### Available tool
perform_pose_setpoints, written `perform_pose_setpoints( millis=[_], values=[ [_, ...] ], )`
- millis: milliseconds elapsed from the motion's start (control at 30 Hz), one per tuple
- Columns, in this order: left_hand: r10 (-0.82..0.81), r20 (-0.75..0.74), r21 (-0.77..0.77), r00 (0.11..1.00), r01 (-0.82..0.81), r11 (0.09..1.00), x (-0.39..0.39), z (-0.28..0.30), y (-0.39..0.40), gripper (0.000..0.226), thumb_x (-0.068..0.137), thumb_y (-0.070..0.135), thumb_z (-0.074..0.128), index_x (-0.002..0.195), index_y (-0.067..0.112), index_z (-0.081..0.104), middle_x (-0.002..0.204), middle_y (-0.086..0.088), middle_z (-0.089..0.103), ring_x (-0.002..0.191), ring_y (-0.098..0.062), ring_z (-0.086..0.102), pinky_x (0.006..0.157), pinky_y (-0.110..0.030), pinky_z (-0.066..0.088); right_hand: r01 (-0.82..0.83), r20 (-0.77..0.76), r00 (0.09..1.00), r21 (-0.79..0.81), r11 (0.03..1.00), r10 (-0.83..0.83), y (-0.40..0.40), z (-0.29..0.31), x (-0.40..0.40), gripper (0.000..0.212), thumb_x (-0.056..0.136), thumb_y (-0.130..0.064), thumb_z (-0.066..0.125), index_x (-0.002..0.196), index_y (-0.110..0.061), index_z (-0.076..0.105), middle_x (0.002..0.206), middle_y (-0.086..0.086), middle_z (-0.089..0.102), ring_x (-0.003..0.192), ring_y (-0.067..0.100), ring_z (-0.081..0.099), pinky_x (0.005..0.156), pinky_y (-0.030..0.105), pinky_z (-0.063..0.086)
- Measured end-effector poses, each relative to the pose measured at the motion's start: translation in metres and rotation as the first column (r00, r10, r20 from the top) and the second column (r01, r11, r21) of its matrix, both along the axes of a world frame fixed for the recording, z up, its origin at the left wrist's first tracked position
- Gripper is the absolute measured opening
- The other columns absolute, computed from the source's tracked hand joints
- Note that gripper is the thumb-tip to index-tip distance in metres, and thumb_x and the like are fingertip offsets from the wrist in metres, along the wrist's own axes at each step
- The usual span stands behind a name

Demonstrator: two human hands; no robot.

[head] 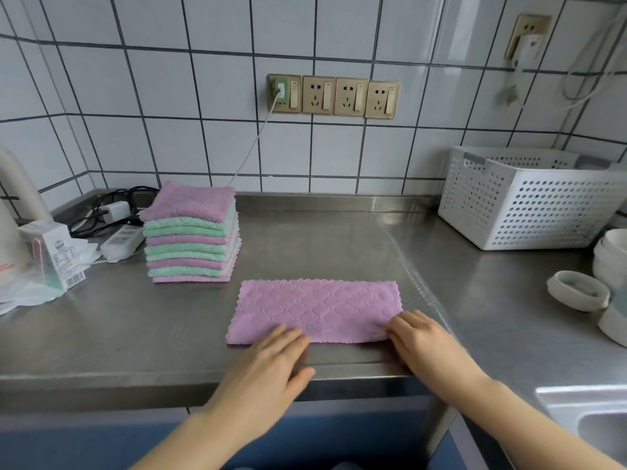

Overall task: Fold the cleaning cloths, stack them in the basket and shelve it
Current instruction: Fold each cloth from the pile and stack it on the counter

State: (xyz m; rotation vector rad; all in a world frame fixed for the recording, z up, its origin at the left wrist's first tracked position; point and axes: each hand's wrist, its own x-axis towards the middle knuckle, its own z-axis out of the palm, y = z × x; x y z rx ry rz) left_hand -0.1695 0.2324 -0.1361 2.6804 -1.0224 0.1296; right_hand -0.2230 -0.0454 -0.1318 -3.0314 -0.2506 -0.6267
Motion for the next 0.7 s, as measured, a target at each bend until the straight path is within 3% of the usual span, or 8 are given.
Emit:
perform_pose_setpoints(
  millis=[100, 167, 267, 367, 433, 533, 600, 700],
  values=[
    [-0.095, 0.085, -0.054, 0.992, 0.099, 0.994, -0.014, 0.004, -0.031, 0.055, 0.092, 0.052, 0.035, 0.140, 0.025, 0.044, 0.145, 0.011, 0.044, 0.136, -0.007, 0.037, 0.112, -0.024, 0.017, -0.005, 0.069, 0.998, 0.062, 0.998, 0.001, 0.020, 0.017, -0.005, 0.005, 0.086, -0.019, 0.055, 0.084, -0.020, 0.059, 0.076, -0.005, 0.058, 0.066, 0.020, 0.057, 0.057, 0.031, 0.047],
    [-0.156, 0.014, -0.126, 0.988, 0.157, 0.980, -0.017, 0.003, -0.048, 0.057, 0.093, 0.046, 0.040, 0.146, 0.029, 0.027, 0.150, 0.016, 0.032, 0.140, -0.004, 0.027, 0.116, -0.021, 0.009, -0.099, 0.076, 0.993, 0.070, 0.993, 0.093, 0.036, 0.028, -0.014, 0.008, 0.089, -0.022, 0.052, 0.088, -0.024, 0.060, 0.080, -0.007, 0.057, 0.070, 0.016, 0.054, 0.062, 0.030, 0.047],
    [-0.198, -0.043, -0.190, 0.979, 0.187, 0.964, -0.009, 0.001, -0.061, 0.053, 0.091, 0.043, 0.038, 0.142, 0.035, 0.028, 0.144, 0.021, 0.038, 0.135, 0.001, 0.030, 0.115, -0.027, 0.020, -0.268, 0.029, 0.963, 0.167, 0.949, 0.266, 0.053, 0.043, -0.031, 0.011, 0.095, -0.024, 0.052, 0.096, -0.026, 0.063, 0.085, -0.010, 0.055, 0.077, 0.010, 0.052, 0.069, 0.026, 0.046],
    [-0.263, -0.109, -0.147, 0.959, 0.246, 0.958, -0.001, -0.003, -0.059, 0.056, 0.086, 0.043, 0.023, 0.140, 0.037, 0.036, 0.148, 0.022, 0.034, 0.141, 0.003, 0.018, 0.118, -0.027, 0.009, -0.343, -0.009, 0.927, 0.384, 0.857, 0.375, 0.051, 0.053, -0.045, 0.010, 0.094, -0.022, 0.059, 0.097, -0.024, 0.069, 0.088, -0.013, 0.061, 0.082, 0.001, 0.055, 0.075, 0.014, 0.044],
    [-0.311, -0.158, -0.205, 0.937, 0.277, 0.939, 0.005, -0.003, -0.049, 0.054, 0.088, 0.025, 0.031, 0.139, 0.037, 0.041, 0.148, 0.024, 0.034, 0.140, 0.008, 0.016, 0.118, -0.022, 0.005, -0.280, 0.003, 0.950, 0.460, 0.843, 0.313, 0.035, 0.053, -0.045, 0.016, 0.092, -0.013, 0.060, 0.098, -0.024, 0.070, 0.088, -0.017, 0.064, 0.083, -0.003, 0.059, 0.076, 0.008, 0.042],
    [-0.318, -0.210, -0.288, 0.925, 0.253, 0.924, 0.012, 0.001, -0.027, 0.061, 0.088, -0.002, 0.051, 0.134, 0.037, 0.047, 0.144, 0.024, 0.037, 0.135, 0.017, 0.015, 0.117, -0.016, 0.008, -0.114, 0.019, 0.993, 0.450, 0.886, 0.118, 0.000, 0.039, -0.033, 0.039, 0.087, 0.008, 0.053, 0.103, -0.024, 0.068, 0.096, -0.014, 0.068, 0.092, -0.001, 0.063, 0.082, 0.006, 0.042],
    [-0.307, -0.198, -0.301, 0.931, 0.241, 0.923, 0.015, 0.002, -0.014, 0.062, 0.086, -0.008, 0.052, 0.132, 0.034, 0.050, 0.141, 0.026, 0.037, 0.133, 0.021, 0.015, 0.114, -0.011, 0.010, -0.054, -0.055, 0.995, 0.398, 0.916, 0.083, -0.013, 0.026, -0.022, 0.042, 0.088, 0.005, 0.052, 0.114, -0.025, 0.064, 0.107, -0.012, 0.065, 0.101, 0.006, 0.062, 0.088, 0.010, 0.043],
    [-0.275, -0.259, -0.368, 0.926, 0.169, 0.914, 0.019, 0.003, 0.004, 0.070, 0.082, -0.015, 0.051, 0.130, 0.035, 0.052, 0.137, 0.031, 0.039, 0.131, 0.019, 0.025, 0.114, -0.014, 0.020, -0.111, -0.139, 0.977, 0.330, 0.937, 0.164, -0.006, 0.010, -0.012, 0.043, 0.089, -0.018, 0.055, 0.131, -0.023, 0.053, 0.126, -0.008, 0.055, 0.117, 0.007, 0.051, 0.099, 0.008, 0.034]
  ],
)
